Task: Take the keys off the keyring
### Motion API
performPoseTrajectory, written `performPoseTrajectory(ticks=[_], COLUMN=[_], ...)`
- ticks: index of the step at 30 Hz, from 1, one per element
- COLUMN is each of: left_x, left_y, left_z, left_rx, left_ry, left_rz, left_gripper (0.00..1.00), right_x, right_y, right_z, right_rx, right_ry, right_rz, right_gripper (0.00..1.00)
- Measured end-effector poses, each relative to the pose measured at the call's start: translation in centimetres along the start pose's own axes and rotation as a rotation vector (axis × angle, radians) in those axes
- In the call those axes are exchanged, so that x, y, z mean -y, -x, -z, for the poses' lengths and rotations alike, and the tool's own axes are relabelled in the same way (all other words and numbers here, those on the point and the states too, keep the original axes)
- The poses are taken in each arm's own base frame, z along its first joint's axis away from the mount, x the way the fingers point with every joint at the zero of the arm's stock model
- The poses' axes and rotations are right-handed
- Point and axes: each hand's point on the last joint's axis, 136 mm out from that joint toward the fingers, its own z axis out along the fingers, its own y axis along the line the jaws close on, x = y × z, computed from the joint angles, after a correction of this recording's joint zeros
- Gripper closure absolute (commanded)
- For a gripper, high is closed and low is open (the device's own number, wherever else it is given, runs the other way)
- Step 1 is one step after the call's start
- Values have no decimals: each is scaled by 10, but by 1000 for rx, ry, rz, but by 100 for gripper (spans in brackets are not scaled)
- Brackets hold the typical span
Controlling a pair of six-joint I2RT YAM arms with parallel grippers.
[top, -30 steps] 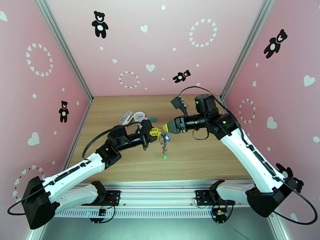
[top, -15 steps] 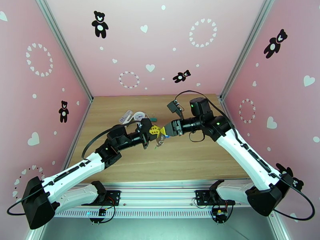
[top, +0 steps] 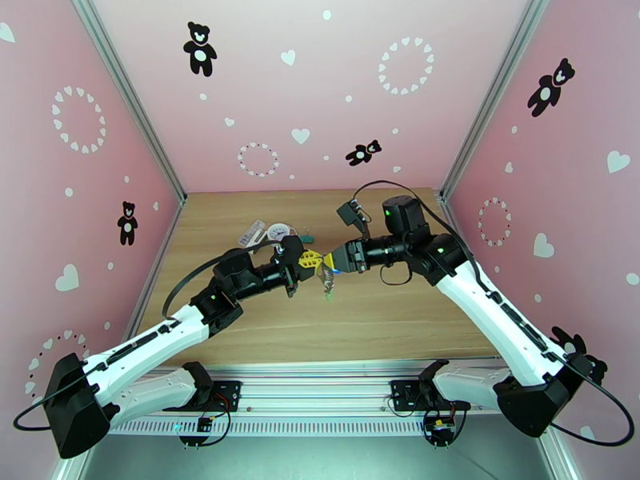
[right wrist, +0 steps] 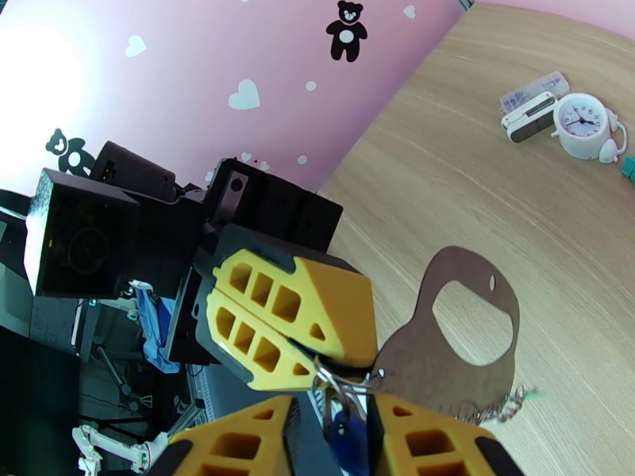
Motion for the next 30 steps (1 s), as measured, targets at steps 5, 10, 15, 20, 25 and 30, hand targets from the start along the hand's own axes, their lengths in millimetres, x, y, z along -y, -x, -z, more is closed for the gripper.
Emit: performPoseTrajectory(ticks=[5, 10, 15, 20, 25, 30], left_x=[0, 0, 0, -2, -3, -3], left_y=[0, 0, -1, -6, -6, -5], left_z=[0, 0, -1, -1, -1, -2], left_rx=[0, 0, -4, -21, -25, -23], left_ry=[0, 1, 1, 12, 14, 14], left_rz=[0, 0, -9, -10, -10, -14], left_gripper=[100, 100, 100, 100, 100, 100], right_x=[-1, -1, -6, -8, -5, -1], right_y=[0, 1, 8, 10, 8, 10], right_z=[0, 1, 4, 5, 5, 5], right_rx=[0, 3, 23, 28, 21, 25], right_ry=[2, -1, -11, -5, -21, -47], right_rz=[0, 6, 21, 5, -5, 1], right_gripper=[70, 71, 74, 77, 76, 75])
